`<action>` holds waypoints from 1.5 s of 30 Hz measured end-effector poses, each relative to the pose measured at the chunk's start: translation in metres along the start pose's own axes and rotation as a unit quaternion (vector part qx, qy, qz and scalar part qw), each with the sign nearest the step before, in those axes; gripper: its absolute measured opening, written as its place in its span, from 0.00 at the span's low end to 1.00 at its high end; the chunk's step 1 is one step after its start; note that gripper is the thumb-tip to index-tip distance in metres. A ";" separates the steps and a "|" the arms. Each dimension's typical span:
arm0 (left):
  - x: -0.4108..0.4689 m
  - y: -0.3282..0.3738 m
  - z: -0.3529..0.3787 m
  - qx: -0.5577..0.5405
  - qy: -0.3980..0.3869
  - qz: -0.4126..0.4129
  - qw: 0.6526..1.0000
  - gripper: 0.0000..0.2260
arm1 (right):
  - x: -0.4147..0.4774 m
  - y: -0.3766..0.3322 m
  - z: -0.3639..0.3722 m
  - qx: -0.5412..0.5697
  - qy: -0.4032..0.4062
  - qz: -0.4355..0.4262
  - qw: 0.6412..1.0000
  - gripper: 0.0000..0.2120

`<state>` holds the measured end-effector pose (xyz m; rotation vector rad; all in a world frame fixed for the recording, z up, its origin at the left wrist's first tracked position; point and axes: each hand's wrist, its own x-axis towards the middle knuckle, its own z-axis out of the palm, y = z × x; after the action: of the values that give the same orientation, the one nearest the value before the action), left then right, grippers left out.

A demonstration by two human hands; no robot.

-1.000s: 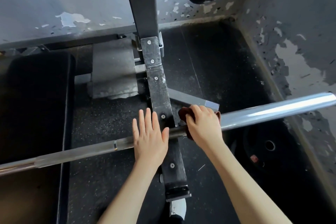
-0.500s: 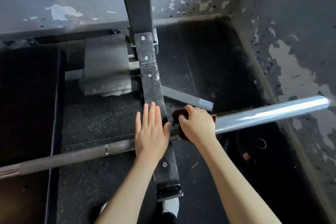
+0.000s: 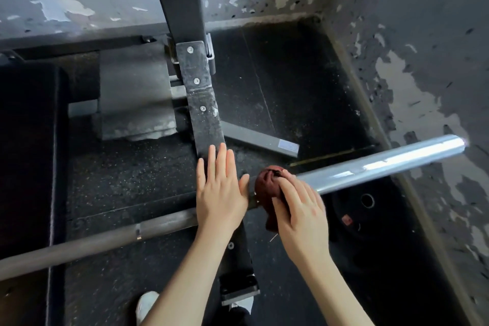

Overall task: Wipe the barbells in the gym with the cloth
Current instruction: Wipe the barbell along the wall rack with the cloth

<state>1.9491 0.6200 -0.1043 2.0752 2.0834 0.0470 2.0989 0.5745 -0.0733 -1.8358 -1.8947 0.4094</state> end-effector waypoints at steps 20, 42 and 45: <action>-0.018 0.003 -0.001 0.009 -0.047 0.003 0.999 0.32 | 0.031 0.027 -0.005 -0.027 -0.024 0.071 0.997 0.13; -0.023 0.037 -0.031 -0.193 -0.150 0.107 0.964 0.33 | 0.025 0.031 -0.017 -0.035 -0.026 0.070 0.997 0.20; -0.010 0.036 -0.035 -0.134 -0.184 0.118 0.966 0.32 | 0.006 0.037 -0.020 -0.029 -0.079 -0.008 0.996 0.20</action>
<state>1.9787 0.6148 -0.0627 1.9764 1.5188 -0.0210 2.1409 0.5807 -0.0746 -1.8722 -2.0455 0.5120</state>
